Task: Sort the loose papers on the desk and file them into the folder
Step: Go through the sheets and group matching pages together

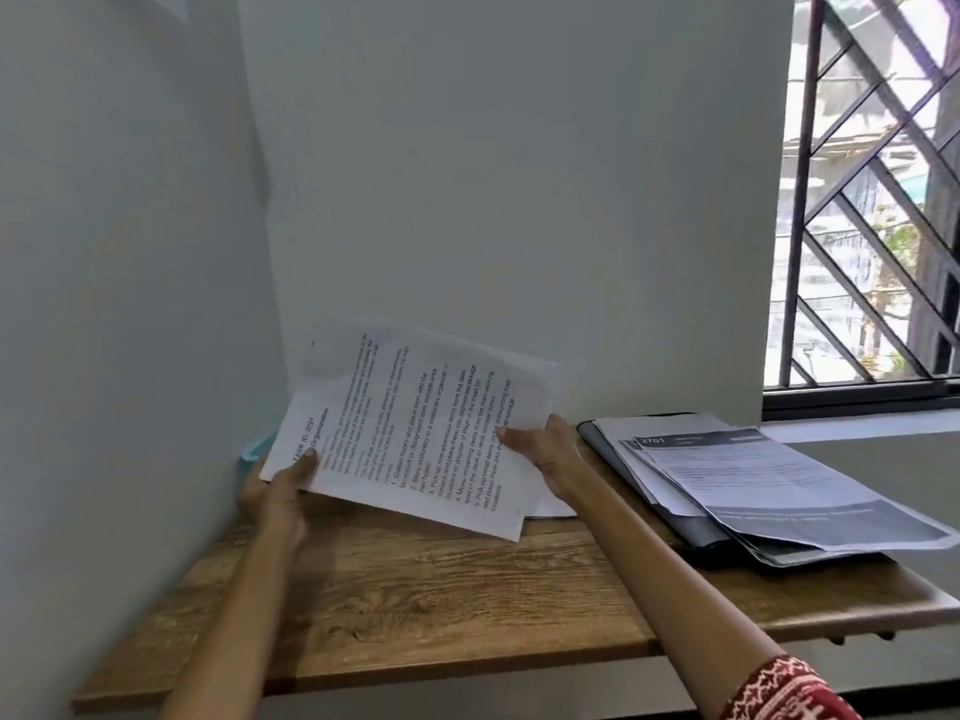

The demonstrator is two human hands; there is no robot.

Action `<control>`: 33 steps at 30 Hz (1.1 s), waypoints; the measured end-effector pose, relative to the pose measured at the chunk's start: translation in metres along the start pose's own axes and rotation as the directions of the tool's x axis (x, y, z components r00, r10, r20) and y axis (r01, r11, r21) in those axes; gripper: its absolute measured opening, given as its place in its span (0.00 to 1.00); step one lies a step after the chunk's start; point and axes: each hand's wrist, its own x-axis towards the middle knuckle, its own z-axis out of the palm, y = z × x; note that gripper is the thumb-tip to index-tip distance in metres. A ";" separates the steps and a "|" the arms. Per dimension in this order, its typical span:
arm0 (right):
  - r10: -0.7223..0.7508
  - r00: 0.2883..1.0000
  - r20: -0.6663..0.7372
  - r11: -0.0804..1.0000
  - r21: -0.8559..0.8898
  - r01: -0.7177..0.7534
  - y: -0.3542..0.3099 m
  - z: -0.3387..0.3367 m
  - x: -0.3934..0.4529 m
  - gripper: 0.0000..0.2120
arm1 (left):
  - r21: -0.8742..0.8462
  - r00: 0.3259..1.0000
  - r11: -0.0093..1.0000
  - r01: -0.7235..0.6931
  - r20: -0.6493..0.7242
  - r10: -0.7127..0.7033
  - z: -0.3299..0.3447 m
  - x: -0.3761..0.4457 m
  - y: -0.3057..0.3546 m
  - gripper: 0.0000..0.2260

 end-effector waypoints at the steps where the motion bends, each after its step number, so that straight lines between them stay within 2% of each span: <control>1: -0.010 1.000 -0.013 0.999 -0.046 0.010 -0.004 -0.005 0.001 0.11 | 0.060 0.999 0.998 -0.034 0.016 0.033 -0.005 0.003 0.007 0.22; 4: -0.044 0.999 -0.017 0.986 -0.162 0.041 -0.011 -0.011 0.005 0.15 | 0.269 0.986 0.957 -0.111 0.146 0.073 -0.010 0.003 0.024 0.22; 7: -0.047 0.999 0.025 0.969 -0.243 0.052 -0.015 -0.007 0.002 0.15 | 0.454 0.953 0.867 -0.207 0.293 0.074 -0.008 -0.002 0.038 0.19; 10: -0.008 0.993 0.118 0.937 -0.347 0.048 -0.020 -0.002 -0.004 0.10 | 0.419 0.952 0.884 -0.209 0.294 0.086 -0.008 -0.004 0.047 0.15; 12: 0.023 0.987 0.159 0.923 -0.383 0.040 -0.022 -0.002 -0.008 0.09 | 0.347 0.959 0.926 -0.147 0.280 0.047 -0.013 -0.003 0.048 0.10; 14: 0.039 0.983 0.180 0.940 -0.340 0.025 -0.022 -0.003 -0.012 0.10 | 0.308 0.952 0.948 -0.084 0.307 -0.015 -0.019 -0.005 0.045 0.06; 16: 0.056 0.981 0.185 0.964 -0.267 -0.005 -0.018 -0.002 -0.016 0.12 | 0.348 0.930 0.933 -0.091 0.366 -0.046 -0.023 -0.010 0.040 0.08; 19: 0.058 0.987 0.152 0.978 -0.208 -0.025 -0.014 0.003 -0.020 0.11 | 0.424 0.906 0.889 -0.175 0.424 -0.023 -0.017 -0.019 0.035 0.11; 23: -0.024 0.999 0.041 0.973 -0.228 0.033 -0.024 0.016 -0.018 0.08 | 0.457 0.899 0.854 -0.249 0.437 0.028 0.001 -0.019 0.045 0.07; 26: -0.112 0.994 -0.005 0.978 -0.177 0.110 -0.032 0.022 -0.015 0.10 | 0.417 0.921 0.882 -0.220 0.387 0.047 0.009 -0.017 0.052 0.17; 27: -0.114 0.994 -0.005 0.979 -0.172 0.111 -0.031 0.023 -0.017 0.10 | 0.403 0.925 0.891 -0.210 0.377 0.047 0.008 -0.018 0.050 0.16; 30: -0.019 1.000 0.019 0.979 -0.201 0.023 -0.008 0.018 -0.027 0.10 | 0.408 0.940 0.902 -0.141 0.341 -0.007 -0.009 -0.027 0.021 0.05; 33: 0.115 0.993 0.033 0.987 -0.117 -0.110 0.016 0.012 -0.035 0.13 | 0.420 0.953 0.904 -0.073 0.297 -0.061 -0.025 -0.037 0.000 0.10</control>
